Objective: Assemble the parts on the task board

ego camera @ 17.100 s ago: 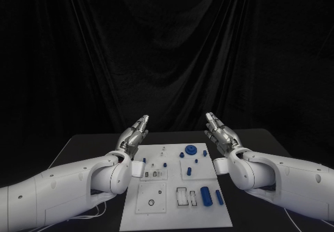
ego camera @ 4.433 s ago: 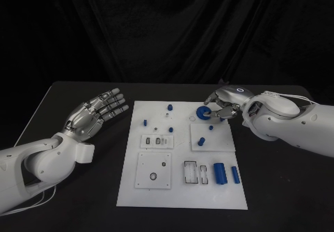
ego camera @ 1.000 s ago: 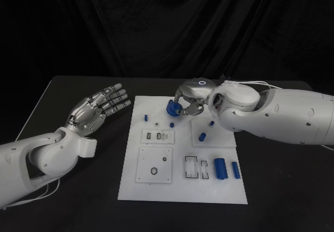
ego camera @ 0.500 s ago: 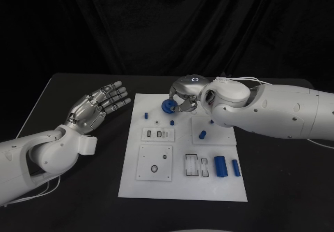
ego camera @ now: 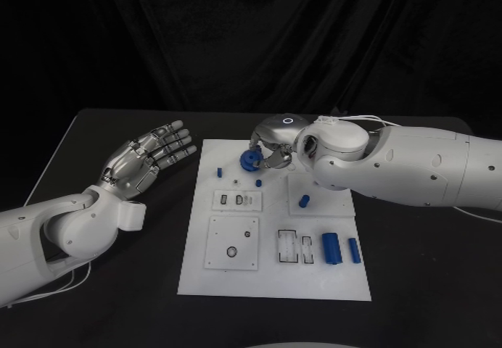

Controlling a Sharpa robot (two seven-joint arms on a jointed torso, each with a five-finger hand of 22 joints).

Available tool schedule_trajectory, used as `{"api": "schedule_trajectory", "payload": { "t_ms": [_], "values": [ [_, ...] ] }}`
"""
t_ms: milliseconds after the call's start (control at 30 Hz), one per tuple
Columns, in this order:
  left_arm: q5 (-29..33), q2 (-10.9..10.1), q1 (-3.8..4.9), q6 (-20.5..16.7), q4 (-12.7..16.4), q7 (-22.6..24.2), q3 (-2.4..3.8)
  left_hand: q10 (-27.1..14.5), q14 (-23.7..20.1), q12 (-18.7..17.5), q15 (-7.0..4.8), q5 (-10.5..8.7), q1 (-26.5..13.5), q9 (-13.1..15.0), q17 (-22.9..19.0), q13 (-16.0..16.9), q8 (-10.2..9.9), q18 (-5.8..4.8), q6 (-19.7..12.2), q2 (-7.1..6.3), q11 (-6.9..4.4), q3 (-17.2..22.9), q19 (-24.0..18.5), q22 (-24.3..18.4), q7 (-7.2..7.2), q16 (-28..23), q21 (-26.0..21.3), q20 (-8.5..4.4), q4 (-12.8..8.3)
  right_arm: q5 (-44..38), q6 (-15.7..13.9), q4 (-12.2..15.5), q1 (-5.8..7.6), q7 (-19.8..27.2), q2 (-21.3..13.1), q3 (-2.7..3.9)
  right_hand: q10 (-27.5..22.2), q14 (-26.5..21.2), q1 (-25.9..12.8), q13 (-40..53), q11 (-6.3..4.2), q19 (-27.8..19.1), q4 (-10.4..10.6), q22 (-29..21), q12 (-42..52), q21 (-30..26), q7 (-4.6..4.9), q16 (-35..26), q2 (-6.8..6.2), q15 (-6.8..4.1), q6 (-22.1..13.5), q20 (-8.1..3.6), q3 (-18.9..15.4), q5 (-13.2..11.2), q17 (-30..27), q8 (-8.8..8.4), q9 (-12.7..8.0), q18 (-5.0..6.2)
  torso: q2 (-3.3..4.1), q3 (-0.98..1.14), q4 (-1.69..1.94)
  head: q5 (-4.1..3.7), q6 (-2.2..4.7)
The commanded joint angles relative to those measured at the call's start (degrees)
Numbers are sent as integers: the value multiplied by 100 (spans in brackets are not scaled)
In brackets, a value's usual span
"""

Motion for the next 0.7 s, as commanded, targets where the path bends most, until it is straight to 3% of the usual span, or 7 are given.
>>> {"api": "schedule_trajectory", "payload": {
  "t_ms": [33,200,300,700],
  "values": [
    [-7,10,-13,91,-6,163,3,32,-3,35,23,33,-61,5,7,9,19,-107,12,-19,12,29,14,5,11,24,29,36,5,-38,113,-22,-22,-61,11,5,597,611,-53,1506,44,585,-9,1506,16,33,7,15,4,29,-89,39,-37,-5,1508,-59,-42,-91,0,1,0,0,-2],
    [-7,9,-14,97,-11,161,3,32,-3,35,23,33,-61,5,7,9,19,-107,12,-19,12,29,14,5,11,24,29,36,5,-38,170,-42,-35,-122,3,5,597,611,-28,1506,51,585,-33,1506,16,33,21,15,5,32,-191,42,-34,14,1508,-105,-89,-91,2,-1,-3,11,-8],
    [-7,11,-15,99,-17,161,3,32,-3,35,23,33,-61,5,7,9,19,-107,12,-19,12,29,14,5,11,24,29,36,5,-38,161,-49,-42,-144,-8,5,597,611,92,1506,75,564,-121,1488,16,9,43,15,54,50,-222,53,50,242,1508,-94,-139,-81,1,-1,-10,15,-8],
    [-7,17,-24,110,-31,152,3,33,1,39,26,35,-68,5,8,8,19,-110,8,-18,14,39,18,7,14,33,32,35,3,-38,102,-72,-54,-176,-40,5,597,611,103,1506,89,547,-131,1473,16,-10,55,15,88,61,-221,64,88,336,1508,-90,-166,-73,0,0,0,-4,-5]
  ]
}}
